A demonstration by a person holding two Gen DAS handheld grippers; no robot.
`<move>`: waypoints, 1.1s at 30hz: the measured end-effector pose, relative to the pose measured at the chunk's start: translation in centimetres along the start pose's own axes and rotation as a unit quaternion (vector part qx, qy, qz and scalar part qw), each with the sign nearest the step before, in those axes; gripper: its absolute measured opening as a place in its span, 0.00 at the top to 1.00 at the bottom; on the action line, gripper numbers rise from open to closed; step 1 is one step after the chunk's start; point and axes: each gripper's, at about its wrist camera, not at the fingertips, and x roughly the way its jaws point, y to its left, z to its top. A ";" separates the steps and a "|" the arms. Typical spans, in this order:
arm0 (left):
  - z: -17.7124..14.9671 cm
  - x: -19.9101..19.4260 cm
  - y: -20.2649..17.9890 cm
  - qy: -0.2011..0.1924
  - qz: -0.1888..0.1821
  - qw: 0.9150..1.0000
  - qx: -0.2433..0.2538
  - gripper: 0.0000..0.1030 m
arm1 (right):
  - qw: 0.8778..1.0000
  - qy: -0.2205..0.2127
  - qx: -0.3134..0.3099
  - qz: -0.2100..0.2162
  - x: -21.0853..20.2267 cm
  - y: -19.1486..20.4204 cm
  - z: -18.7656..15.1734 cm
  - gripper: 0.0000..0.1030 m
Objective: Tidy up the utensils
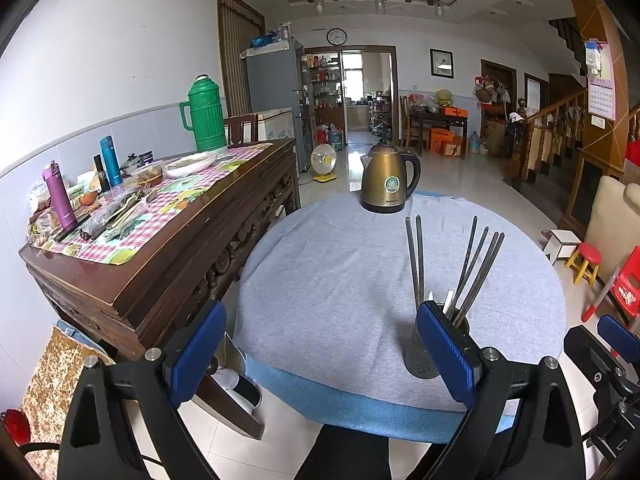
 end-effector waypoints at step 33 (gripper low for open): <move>-0.3 0.1 0.3 0.002 0.002 1.000 -0.003 0.07 | 1.000 0.001 0.000 0.003 0.1 0.5 -0.2 0.25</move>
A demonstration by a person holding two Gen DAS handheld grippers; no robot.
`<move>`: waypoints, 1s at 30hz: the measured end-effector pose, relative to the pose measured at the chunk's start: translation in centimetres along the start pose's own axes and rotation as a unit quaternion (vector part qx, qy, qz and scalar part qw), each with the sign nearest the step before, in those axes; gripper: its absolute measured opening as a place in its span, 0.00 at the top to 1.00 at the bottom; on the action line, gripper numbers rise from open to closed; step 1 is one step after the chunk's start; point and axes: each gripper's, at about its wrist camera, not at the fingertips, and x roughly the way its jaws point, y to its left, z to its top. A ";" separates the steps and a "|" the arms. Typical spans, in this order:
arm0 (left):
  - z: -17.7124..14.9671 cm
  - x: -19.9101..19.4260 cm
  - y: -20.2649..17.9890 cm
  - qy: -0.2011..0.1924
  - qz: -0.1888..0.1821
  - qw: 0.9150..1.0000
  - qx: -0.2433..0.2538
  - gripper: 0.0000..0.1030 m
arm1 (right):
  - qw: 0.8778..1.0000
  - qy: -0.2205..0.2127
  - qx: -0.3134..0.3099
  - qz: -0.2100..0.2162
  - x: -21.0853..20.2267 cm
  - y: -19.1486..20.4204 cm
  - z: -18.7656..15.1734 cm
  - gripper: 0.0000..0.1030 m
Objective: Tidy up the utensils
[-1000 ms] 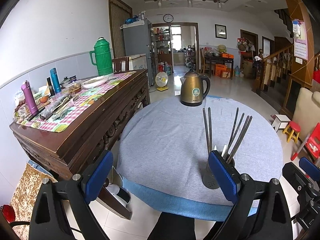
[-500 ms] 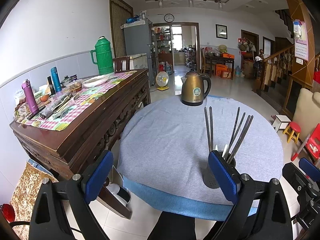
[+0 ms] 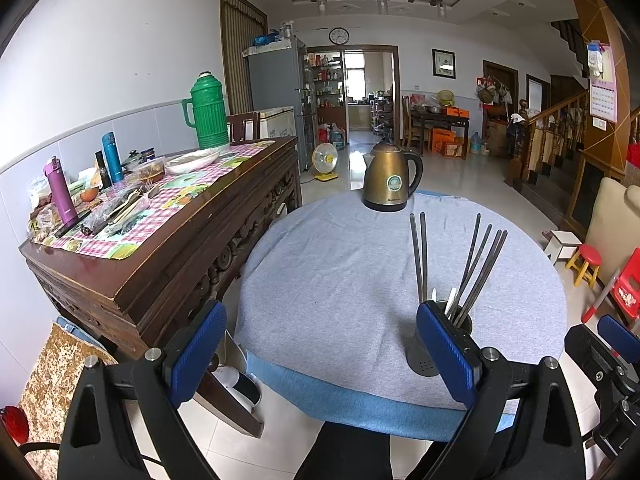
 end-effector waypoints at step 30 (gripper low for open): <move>-0.5 -0.1 0.0 0.000 -0.003 1.000 0.000 0.07 | 1.000 0.001 0.000 0.003 0.0 0.1 -0.2 0.25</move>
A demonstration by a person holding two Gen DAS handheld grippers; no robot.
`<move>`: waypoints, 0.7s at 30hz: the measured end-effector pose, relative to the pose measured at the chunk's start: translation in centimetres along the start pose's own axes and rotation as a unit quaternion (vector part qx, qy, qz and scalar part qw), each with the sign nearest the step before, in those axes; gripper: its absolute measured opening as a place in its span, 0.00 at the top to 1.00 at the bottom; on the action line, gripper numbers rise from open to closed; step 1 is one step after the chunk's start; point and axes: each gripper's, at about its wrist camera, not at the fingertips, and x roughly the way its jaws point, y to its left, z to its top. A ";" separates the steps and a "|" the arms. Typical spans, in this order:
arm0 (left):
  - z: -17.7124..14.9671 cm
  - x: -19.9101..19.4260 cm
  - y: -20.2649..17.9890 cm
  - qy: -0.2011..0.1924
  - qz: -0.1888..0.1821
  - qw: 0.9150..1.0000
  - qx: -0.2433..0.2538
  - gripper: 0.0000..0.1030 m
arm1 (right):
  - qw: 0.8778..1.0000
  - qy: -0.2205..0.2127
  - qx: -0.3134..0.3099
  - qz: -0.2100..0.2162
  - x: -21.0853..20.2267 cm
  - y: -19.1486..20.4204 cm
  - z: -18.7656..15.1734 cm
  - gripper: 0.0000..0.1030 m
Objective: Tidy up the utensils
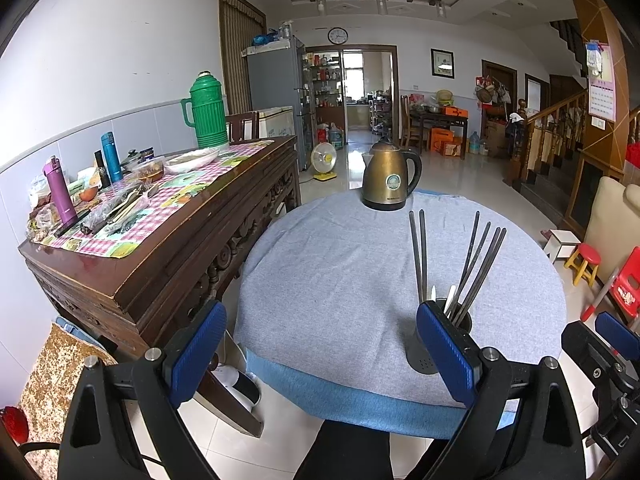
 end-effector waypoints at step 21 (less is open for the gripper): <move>0.0 0.0 -0.1 0.000 0.000 1.000 0.001 0.07 | 1.000 -0.004 -0.002 0.001 0.1 0.4 0.0 0.25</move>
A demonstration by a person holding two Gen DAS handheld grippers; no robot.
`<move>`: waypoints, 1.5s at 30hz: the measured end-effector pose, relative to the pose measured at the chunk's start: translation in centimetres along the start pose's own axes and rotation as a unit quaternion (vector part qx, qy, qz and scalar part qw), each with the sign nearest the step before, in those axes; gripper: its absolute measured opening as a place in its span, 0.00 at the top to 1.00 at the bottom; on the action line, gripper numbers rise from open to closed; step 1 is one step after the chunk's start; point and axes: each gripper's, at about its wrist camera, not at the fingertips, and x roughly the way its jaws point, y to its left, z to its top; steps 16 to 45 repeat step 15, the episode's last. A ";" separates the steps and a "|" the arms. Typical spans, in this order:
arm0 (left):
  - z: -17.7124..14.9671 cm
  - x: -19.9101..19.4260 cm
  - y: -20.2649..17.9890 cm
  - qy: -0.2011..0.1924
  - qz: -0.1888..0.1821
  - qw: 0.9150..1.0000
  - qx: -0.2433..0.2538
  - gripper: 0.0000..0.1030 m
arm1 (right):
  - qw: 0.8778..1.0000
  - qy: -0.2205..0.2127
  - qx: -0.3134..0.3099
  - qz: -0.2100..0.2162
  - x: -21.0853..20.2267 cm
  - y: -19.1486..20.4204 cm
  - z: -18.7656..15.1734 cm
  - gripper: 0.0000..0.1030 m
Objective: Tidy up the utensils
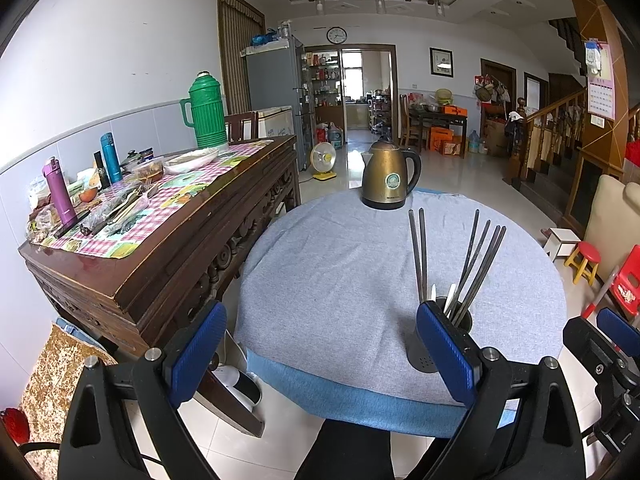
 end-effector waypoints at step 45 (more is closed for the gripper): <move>0.8 3.7 0.3 0.012 -0.011 1.000 0.000 0.07 | 1.000 0.013 0.010 -0.012 2.6 -2.8 0.8 0.25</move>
